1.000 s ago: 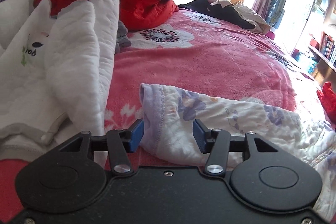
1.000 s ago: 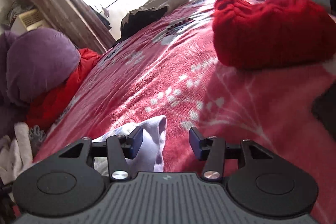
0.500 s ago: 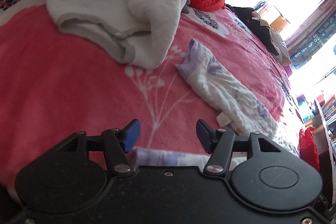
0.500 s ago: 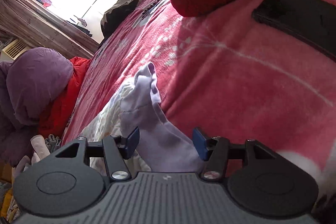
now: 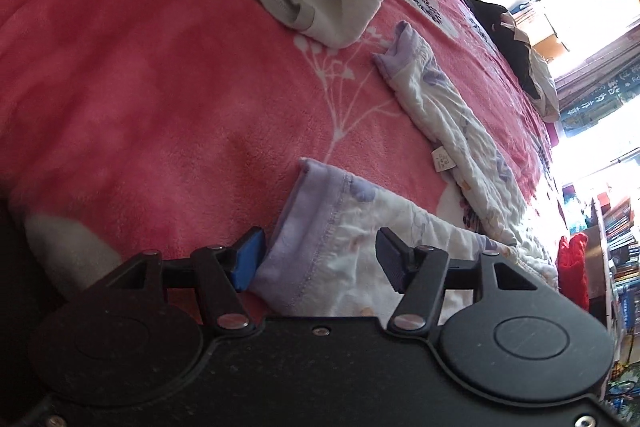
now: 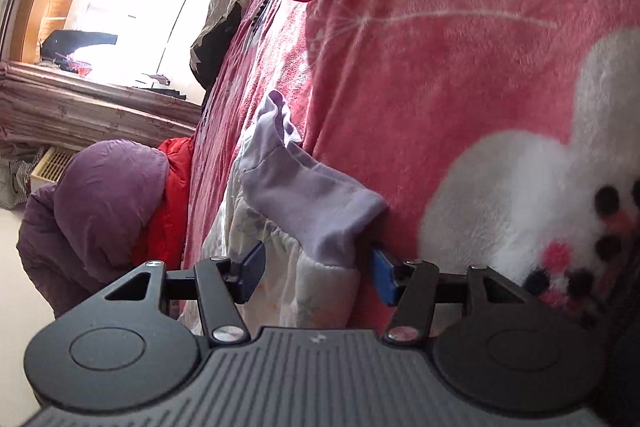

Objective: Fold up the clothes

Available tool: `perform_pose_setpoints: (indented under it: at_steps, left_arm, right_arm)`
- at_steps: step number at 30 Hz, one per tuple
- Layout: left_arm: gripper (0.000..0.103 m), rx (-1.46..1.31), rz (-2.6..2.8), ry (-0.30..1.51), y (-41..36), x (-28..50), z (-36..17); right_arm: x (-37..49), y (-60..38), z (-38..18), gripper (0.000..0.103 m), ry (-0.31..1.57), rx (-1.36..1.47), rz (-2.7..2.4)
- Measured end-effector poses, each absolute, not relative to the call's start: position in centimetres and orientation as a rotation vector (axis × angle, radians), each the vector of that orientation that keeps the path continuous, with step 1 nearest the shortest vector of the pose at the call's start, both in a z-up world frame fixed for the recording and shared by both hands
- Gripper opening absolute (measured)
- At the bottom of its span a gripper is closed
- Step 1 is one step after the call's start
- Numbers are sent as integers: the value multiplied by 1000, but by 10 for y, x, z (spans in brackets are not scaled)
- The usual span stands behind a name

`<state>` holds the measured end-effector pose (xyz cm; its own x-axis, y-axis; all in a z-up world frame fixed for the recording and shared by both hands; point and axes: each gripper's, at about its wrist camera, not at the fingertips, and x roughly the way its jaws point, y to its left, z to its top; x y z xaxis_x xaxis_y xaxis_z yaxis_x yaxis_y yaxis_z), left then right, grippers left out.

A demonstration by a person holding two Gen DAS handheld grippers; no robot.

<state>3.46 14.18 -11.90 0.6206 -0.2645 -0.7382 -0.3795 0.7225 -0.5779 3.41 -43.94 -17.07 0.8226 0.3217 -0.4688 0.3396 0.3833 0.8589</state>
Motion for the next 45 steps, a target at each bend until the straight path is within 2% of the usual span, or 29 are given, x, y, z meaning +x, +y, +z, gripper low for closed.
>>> perform_pose_setpoints:
  at_steps: [4,6,7,8,9,10,11,16,19,24,27,30,37,41,43,45]
  left_arm:
    - [59,-798,72,919,144,35,-128]
    - [55,-766,64,906,141,36,-128]
    - [41,-757,57,899,140,36,-128]
    - [21,-753,36,890,139,36,-128]
    - [16,-756,23,874,139,36,-127]
    - [13,-759,10,857,138,35,-126]
    - [11,-742,-2,840,137,35,-122]
    - [10,-655,-67,681,132,34,-82]
    - [10,-649,-62,673,133,36,-80]
    - [10,-647,-11,789,133,43,-108]
    - [10,-645,-24,759,135,42,-101]
    - [10,-603,-40,722,130,42,-92]
    - [10,-631,-18,782,133,38,-94]
    - [10,-613,7,795,128,32,-84]
    - [11,-591,14,796,125,32,-80]
    - [22,-491,66,810,120,37,-85]
  right_arm:
    - [37,-438,-174,57,603,1245,-11]
    - [40,-437,-176,57,587,1251,-14]
    - [45,-437,-178,56,587,1251,-1]
    - [48,-437,-178,54,586,1251,13]
    - [49,-438,-180,40,579,1250,18]
    - [50,-438,-180,16,572,1247,28]
    - [51,-438,-181,13,566,1245,37]
    - [38,-430,-138,9,451,1076,96]
    - [26,-422,-108,9,442,918,50]
    - [30,-426,-131,9,666,868,-93]
    - [31,-429,-149,11,744,902,-157]
    - [24,-418,-137,19,708,810,-220]
    - [23,-376,-92,19,490,461,-78]
    - [43,-333,-87,19,484,245,114]
    - [57,-321,-95,19,546,201,157]
    - [71,-309,-115,20,723,129,141]
